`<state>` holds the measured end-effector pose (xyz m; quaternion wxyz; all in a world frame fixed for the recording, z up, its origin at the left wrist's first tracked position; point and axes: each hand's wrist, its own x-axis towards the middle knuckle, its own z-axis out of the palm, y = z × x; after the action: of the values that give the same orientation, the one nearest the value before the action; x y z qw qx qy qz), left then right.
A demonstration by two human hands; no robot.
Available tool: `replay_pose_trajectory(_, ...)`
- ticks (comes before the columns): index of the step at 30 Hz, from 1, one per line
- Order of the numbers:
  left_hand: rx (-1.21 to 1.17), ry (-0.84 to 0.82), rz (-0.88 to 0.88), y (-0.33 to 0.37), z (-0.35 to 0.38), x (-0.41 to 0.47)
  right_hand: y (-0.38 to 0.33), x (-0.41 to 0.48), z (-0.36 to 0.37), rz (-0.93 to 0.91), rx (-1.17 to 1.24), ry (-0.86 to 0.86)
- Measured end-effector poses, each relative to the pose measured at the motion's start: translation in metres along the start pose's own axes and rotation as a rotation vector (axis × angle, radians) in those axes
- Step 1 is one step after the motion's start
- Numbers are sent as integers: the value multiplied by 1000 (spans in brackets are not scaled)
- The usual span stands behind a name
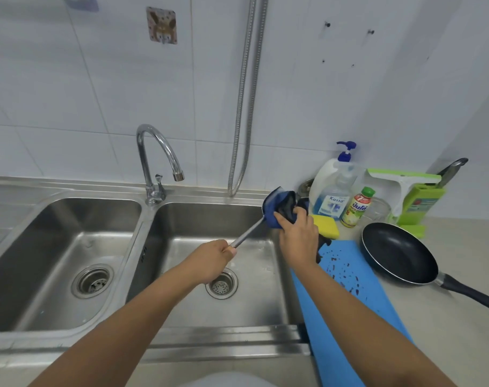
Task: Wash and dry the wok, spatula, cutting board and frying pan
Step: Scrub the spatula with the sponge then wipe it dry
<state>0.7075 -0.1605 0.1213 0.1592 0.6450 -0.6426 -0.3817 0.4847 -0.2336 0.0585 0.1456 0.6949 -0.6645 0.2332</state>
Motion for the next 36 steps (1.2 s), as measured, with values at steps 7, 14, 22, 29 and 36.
replay_pose_trajectory(7, -83, -27, -2, 1, 9, -6, 4, 2, -17, 252, 29, 60)
replay_pose_trajectory(14, -149, -77, -65, -12, 5, -10, 2, -15, -8, 64, -46, -35)
replay_pose_trajectory(22, -417, -147, -132, -15, 8, -13, 4, -4, -17, 89, 1, -2)
replay_pose_trajectory(29, -329, -154, -107, -21, 4, -22, 26, -1, -17, 31, -81, -26)
replay_pose_trajectory(36, 43, -113, -15, -15, 9, -6, -9, 5, -15, 101, 10, -173)
